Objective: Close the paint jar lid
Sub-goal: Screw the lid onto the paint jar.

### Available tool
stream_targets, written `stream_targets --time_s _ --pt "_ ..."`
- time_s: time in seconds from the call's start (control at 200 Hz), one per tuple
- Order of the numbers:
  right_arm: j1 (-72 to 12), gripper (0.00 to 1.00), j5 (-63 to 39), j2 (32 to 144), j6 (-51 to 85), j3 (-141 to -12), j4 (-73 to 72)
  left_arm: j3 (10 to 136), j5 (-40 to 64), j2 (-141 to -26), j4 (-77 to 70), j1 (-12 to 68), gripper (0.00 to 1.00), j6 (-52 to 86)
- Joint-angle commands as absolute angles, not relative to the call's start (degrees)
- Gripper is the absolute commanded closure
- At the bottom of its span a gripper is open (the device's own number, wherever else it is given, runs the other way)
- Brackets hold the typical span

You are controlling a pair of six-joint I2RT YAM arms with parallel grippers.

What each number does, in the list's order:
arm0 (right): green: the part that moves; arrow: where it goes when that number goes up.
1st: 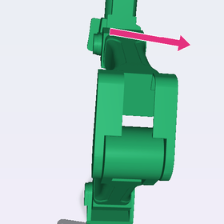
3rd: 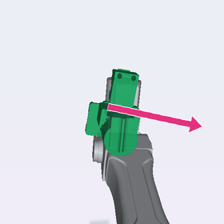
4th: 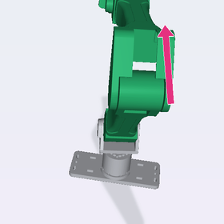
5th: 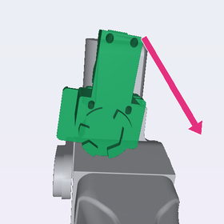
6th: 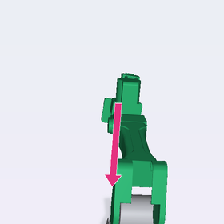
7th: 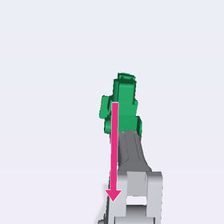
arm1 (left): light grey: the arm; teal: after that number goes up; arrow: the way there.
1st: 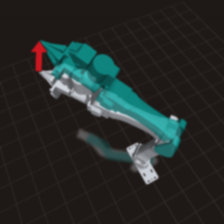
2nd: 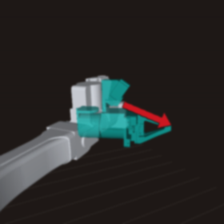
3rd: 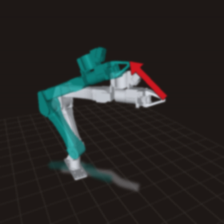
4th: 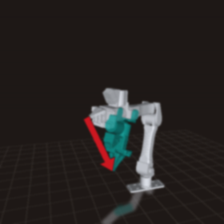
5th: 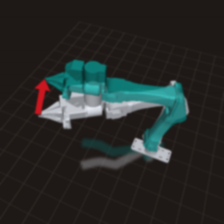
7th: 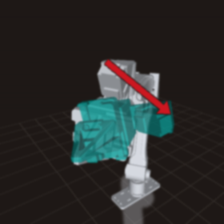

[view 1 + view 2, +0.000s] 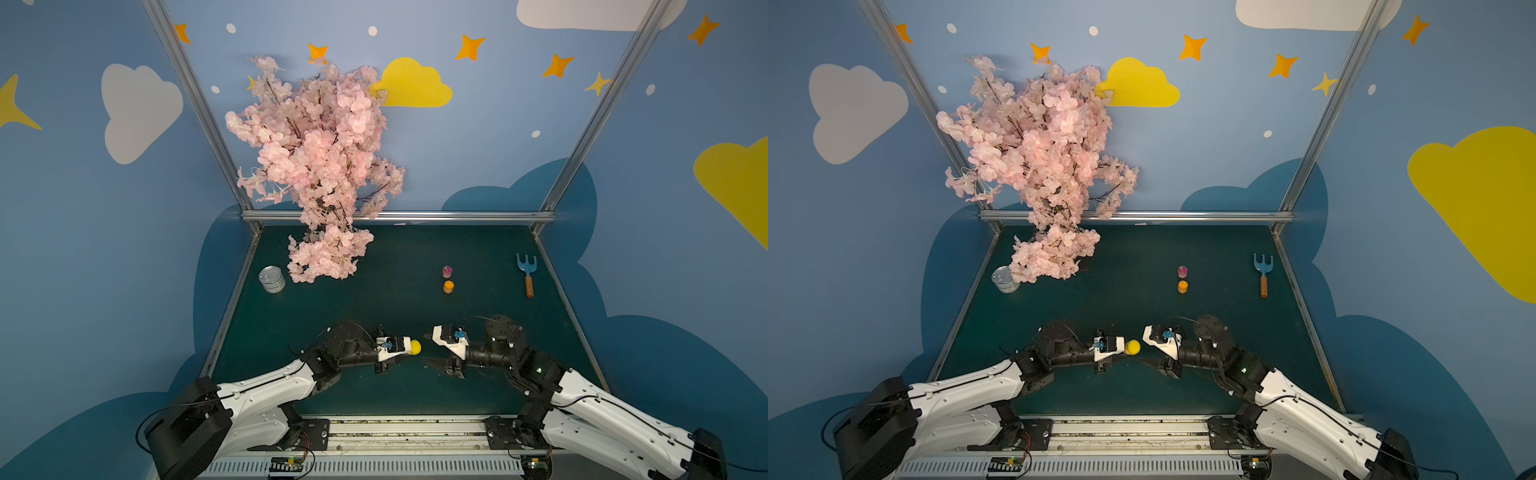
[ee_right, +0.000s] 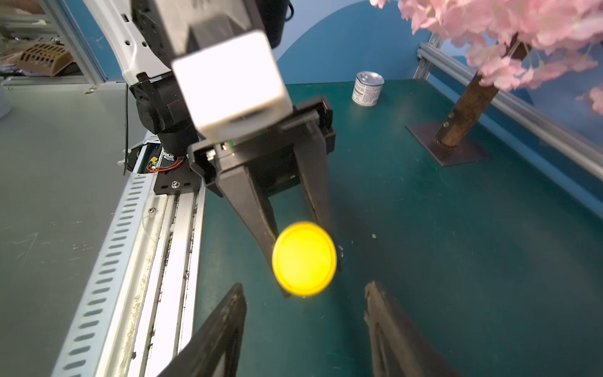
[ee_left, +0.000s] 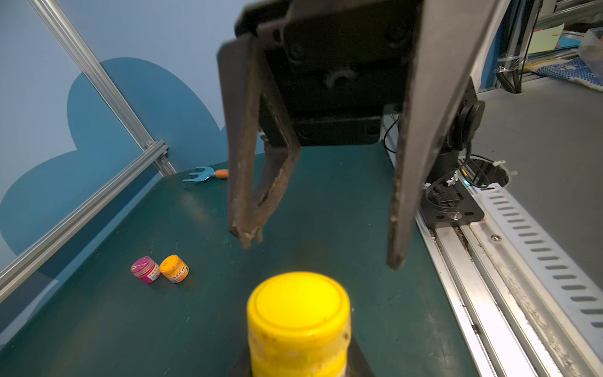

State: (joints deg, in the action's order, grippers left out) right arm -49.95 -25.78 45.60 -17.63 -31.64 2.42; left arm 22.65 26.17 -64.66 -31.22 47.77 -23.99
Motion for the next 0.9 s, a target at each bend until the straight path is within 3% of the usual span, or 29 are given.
stream_targets --time_s 0.0,0.591,0.896 --pt "-49.75 0.46 -29.51 47.17 -21.05 -34.16 2.53 24.22 27.89 -65.04 -30.78 47.77 0.69 -23.40" --pt "-50.19 0.45 -28.30 52.54 -20.48 -35.42 0.85 24.01 26.63 -64.69 -30.84 47.73 0.68 -23.65" --pt "-50.19 0.54 -28.31 53.96 -20.93 -36.56 2.24 24.12 26.46 -64.69 -30.65 47.73 0.69 -23.86"
